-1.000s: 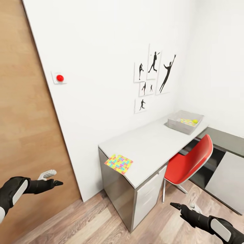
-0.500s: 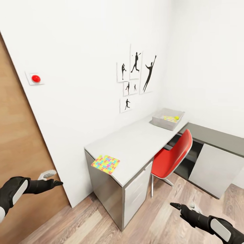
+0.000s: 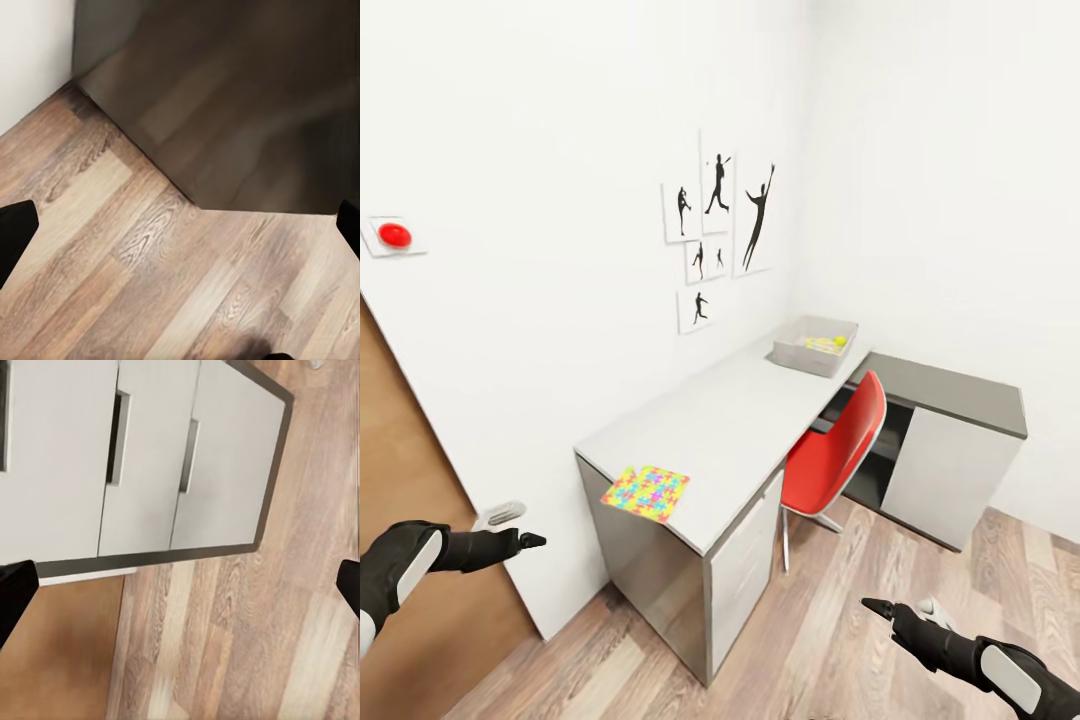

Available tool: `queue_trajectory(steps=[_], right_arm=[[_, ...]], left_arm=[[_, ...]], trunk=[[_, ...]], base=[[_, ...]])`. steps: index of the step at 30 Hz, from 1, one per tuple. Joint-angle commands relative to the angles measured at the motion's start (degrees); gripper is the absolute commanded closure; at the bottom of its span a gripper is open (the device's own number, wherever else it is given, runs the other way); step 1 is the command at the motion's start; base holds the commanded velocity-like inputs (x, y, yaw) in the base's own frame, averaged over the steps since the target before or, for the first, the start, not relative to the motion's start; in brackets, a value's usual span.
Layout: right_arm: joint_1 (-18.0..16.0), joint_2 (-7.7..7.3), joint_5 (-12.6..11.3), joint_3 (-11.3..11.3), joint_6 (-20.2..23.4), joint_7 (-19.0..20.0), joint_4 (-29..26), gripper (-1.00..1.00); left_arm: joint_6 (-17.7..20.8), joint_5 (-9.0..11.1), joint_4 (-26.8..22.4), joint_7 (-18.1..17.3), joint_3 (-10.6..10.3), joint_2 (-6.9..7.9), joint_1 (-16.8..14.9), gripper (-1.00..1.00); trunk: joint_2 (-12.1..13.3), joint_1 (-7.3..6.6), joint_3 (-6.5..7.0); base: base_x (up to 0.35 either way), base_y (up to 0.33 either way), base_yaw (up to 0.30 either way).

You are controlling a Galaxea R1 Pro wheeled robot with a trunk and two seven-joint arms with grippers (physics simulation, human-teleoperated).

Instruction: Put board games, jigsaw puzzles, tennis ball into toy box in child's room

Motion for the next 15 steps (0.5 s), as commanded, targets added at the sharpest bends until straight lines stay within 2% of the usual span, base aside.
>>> queue_trajectory(steps=[1,6,10,15], right_arm=[[-0.07,-0.03,-0.4,0.31,0.14,0.08,0.0,-1.0],[-0.07,-0.03,-0.4,0.45,-0.3,-0.01,-0.02,-1.0],[-0.07,0.02,-0.39,0.5,-0.41,-0.13,-0.02,-1.0],[-0.07,0.08,-0.34,0.52,-0.44,-0.22,-0.02,-1.0]], left_arm=[[0.31,0.24,-0.05,-0.06,-0.05,0.05,-0.01,-1.0],[0.3,0.3,-0.05,-0.14,0.0,0.05,-0.01,-1.0],[0.35,0.32,0.01,-0.24,0.1,0.1,-0.01,-1.0],[0.3,0.34,0.08,-0.33,0.14,0.13,-0.01,-1.0]], trunk=[[-0.05,0.01,-0.07],[-0.05,0.01,-0.07],[-0.05,0.01,-0.07],[-0.05,0.01,-0.07]], base=[[0.018,0.045,-0.259],[0.043,0.055,-0.123],[0.118,0.135,-0.029],[0.033,0.039,-0.006]])
